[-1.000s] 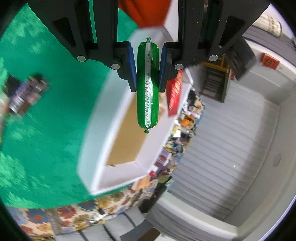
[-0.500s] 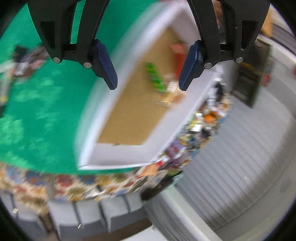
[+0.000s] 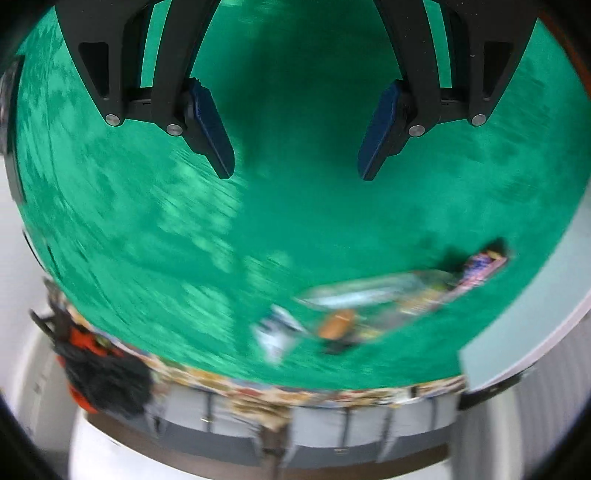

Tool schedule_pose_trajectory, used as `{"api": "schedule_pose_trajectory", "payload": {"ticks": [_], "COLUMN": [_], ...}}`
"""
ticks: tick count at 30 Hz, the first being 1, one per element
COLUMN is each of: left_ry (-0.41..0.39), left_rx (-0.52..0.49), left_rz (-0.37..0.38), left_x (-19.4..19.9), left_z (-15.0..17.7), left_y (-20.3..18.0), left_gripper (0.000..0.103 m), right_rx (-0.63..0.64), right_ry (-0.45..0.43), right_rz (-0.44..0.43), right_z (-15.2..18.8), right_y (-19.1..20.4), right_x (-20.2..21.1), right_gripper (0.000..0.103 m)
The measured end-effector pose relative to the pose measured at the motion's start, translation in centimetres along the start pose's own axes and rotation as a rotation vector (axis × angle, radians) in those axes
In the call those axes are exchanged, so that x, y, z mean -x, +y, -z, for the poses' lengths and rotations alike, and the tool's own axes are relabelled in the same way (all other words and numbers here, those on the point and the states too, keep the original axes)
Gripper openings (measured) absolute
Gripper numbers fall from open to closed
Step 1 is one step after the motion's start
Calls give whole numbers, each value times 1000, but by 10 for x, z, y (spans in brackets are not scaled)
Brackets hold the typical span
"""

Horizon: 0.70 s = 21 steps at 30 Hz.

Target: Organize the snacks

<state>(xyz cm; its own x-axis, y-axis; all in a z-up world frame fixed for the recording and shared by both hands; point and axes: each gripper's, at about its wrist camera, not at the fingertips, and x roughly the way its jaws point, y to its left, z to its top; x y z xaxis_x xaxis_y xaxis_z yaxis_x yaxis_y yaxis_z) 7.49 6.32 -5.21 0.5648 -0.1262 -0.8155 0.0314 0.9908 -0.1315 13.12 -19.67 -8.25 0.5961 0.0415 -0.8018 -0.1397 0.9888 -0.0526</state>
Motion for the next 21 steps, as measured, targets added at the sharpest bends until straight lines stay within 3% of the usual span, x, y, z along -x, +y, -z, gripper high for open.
{"api": "schedule_pose_trajectory", "payload": {"ticks": [4,12,14,21], "left_ry": [58,-8,-39,-32], "left_rx": [-53,-64,-88,-70], "left_rz": [-42,-88,-109,-94], "left_x": [-47,-95,-98,-101], "left_z": [3,-18,-19,-18], "left_y": [-22,-33,-33,-25], "left_gripper": [99,100,101,103], "right_rx": [-44,-106,-109,-122], "right_ry": [5,-16,-15,-9], "right_rz": [9,17,18,32], "right_z": [12,19,21,22], "right_y": [-20,-29,-28,-30], "right_x": [-4,-3,-2,-4], "right_gripper": [73,74,75,80]}}
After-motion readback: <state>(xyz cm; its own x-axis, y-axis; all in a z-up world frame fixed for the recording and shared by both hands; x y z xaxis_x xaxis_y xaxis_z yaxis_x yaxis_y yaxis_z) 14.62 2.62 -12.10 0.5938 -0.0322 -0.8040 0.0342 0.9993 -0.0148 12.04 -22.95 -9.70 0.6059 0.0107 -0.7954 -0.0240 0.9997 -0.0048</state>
